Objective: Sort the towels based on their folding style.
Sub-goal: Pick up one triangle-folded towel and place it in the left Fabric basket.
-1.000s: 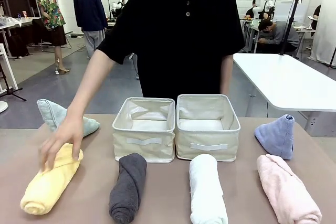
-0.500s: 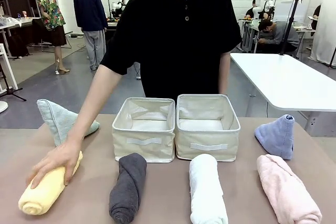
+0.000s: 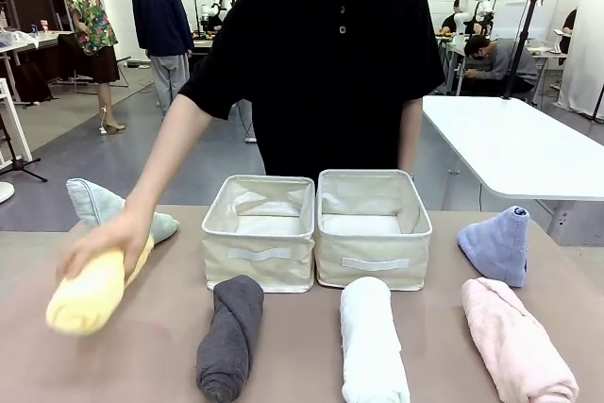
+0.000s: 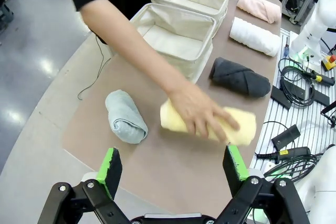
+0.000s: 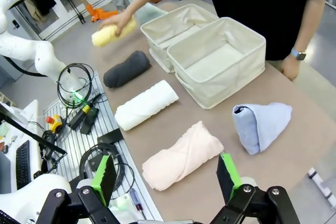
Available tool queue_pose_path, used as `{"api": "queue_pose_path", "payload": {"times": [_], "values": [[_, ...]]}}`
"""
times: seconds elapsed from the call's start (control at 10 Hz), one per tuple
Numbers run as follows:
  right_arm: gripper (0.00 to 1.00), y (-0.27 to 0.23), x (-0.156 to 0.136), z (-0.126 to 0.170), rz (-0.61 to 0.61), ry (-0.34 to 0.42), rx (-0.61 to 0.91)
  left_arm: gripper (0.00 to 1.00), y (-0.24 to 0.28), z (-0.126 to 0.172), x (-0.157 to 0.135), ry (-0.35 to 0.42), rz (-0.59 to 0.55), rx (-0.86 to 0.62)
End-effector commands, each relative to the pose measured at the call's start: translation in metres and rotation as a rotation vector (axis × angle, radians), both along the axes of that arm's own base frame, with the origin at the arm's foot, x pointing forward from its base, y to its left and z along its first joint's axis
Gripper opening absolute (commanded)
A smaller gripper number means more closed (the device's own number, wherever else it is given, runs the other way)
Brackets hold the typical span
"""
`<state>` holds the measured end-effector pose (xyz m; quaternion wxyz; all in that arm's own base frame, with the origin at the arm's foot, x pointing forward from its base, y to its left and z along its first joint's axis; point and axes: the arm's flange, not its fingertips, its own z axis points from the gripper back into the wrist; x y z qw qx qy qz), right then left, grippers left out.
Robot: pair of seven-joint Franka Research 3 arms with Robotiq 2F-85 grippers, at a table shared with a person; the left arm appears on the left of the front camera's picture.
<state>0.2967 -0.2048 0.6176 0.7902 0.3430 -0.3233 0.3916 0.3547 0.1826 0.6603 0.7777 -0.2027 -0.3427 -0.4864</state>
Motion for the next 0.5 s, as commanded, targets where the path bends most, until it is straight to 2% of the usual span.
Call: {"api": "queue_pose_path", "payload": {"times": [0.0, 0.2, 0.3, 0.4], "values": [[1.00, -0.001, 0.001, 0.000, 0.013, -0.018, 0.024, 1.00, -0.011, -0.006, 0.020, 0.049, 0.051, 0.119], [1.00, -0.001, 0.001, 0.000, 0.013, -0.018, 0.024, 1.00, -0.036, -0.036, 0.068, 0.205, 0.169, 0.445], [1.00, -0.001, 0.001, 0.000, 0.013, -0.018, 0.024, 1.00, -0.052, -0.057, 0.090, 0.276, 0.168, 0.573], [1.00, -0.001, 0.001, 0.000, 0.013, -0.018, 0.024, 1.00, -0.067, -0.074, 0.104, 0.295, 0.169, 0.630]]}}
